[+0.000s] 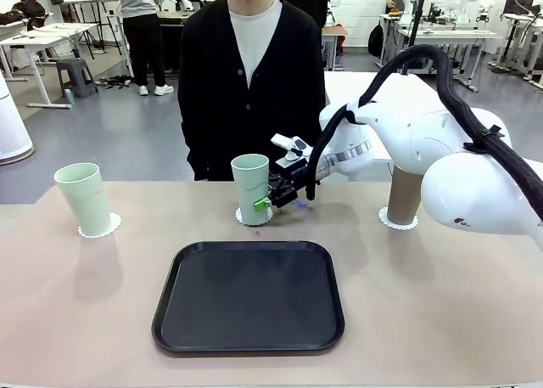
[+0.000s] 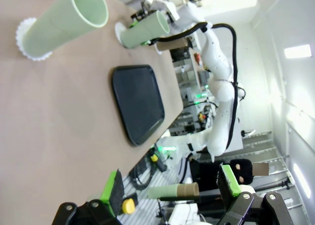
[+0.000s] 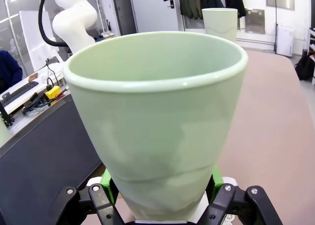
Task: Place coasters on the table and set cups on them.
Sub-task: Take one Reusable plastic cup from the Flat Tray and place it on a coaster set by the human.
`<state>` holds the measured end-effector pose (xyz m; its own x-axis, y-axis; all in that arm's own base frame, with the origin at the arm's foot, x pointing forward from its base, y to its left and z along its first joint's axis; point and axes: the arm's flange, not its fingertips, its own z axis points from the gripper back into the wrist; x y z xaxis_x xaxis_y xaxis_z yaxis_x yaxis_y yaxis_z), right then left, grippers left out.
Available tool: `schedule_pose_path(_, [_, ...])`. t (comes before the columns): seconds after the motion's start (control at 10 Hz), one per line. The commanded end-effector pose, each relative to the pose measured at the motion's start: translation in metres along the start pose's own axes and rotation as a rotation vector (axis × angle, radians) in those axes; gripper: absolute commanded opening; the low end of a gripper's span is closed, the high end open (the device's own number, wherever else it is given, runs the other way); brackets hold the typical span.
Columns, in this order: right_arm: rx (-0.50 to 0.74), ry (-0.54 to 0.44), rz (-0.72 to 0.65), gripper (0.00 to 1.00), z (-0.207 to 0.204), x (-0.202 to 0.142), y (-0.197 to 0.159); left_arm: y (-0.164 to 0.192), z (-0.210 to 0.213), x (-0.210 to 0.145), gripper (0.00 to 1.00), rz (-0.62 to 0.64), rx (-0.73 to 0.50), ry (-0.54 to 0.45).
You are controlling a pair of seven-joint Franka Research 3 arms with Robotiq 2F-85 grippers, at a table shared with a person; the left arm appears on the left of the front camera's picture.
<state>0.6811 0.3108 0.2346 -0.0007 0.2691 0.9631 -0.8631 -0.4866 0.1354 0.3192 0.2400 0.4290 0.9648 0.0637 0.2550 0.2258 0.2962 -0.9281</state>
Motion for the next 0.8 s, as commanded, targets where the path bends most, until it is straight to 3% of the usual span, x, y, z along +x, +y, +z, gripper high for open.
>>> schedule_pose_path(0.0, [-0.006,-0.017,0.065,0.81,0.005,-0.0008,-0.0023,-0.0012,0.0002,-0.002,1.0,-0.01,-0.009,-0.008])
schedule_pose_path(0.7, [-0.012,-0.01,0.065,0.81,0.0103,-0.0013,-0.0045,-0.0012,0.0002,-0.002,1.0,-0.01,-0.009,-0.008])
